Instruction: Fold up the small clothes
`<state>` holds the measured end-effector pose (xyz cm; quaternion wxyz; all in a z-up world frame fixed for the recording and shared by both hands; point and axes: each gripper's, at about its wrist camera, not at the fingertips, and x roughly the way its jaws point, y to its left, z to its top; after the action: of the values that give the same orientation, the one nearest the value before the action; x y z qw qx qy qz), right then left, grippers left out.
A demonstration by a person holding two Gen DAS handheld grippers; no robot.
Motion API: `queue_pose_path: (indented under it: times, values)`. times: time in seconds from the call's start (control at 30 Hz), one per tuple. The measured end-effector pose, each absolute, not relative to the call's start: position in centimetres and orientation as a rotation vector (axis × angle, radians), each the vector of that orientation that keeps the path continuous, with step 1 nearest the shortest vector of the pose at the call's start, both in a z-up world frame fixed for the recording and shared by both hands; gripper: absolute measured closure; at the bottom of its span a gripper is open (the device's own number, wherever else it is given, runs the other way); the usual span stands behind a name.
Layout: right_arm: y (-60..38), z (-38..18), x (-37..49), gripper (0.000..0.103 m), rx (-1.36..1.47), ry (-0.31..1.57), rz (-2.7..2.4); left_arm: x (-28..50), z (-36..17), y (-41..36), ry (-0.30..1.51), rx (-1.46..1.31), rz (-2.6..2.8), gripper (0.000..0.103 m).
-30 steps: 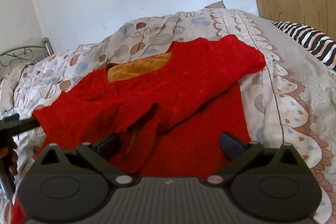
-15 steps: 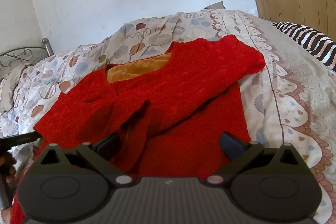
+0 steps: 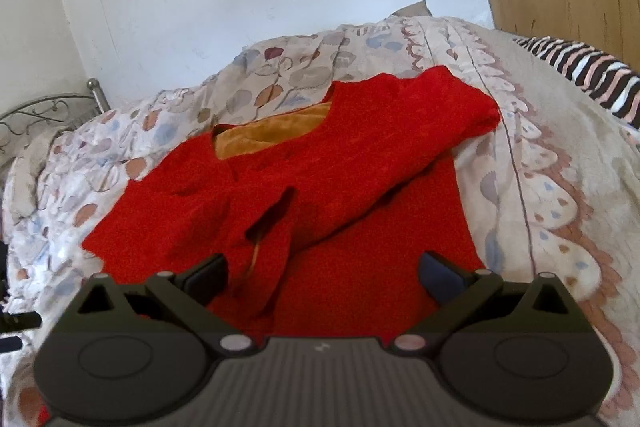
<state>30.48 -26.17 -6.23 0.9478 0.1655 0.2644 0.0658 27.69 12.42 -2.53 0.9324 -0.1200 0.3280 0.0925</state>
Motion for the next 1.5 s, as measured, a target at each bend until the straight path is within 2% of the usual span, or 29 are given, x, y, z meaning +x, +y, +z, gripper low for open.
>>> queue_pose_path:
  times: [0.27,0.37,0.6,0.9,1.1,1.37,1.47,1.5]
  values:
    - [-25.7,-5.3,22.9,0.001,0.003,0.587,0.172,22.8,-3.3,8.9,0.707,-0.15,0.099,0.001]
    - [-26.9,-5.0,19.9,0.0,0.022,0.586,0.233,21.3,-3.2,8.1,0.722,-0.134,0.068,0.001]
    - [-29.5,-4.1,14.1,0.0,0.108,0.662,0.347,16.8,-1.5,6.7,0.598,-0.117,-0.019,0.001]
    - [-26.4,-3.9,6.5,0.0,-0.356,0.636,0.285,14.6,-3.0,4.5,0.595,0.018,-0.119,0.001]
    - [-22.9,-6.5,6.1,0.0,-0.575,0.676,0.284,14.8,-3.1,4.8,0.61,-0.052,-0.137,0.001]
    - [-18.6,-11.8,5.3,0.0,-1.083,0.525,0.161,14.5,-2.8,5.7,0.618,-0.077,-0.136,0.001]
    - [-18.4,-12.0,4.7,0.008,-1.127,0.421,0.098,14.4,-2.9,5.8,0.637,-0.085,-0.172,0.001]
    - [-18.5,-11.6,4.4,0.016,-1.114,0.407,0.113,14.2,-2.8,5.8,0.637,-0.088,-0.185,0.001]
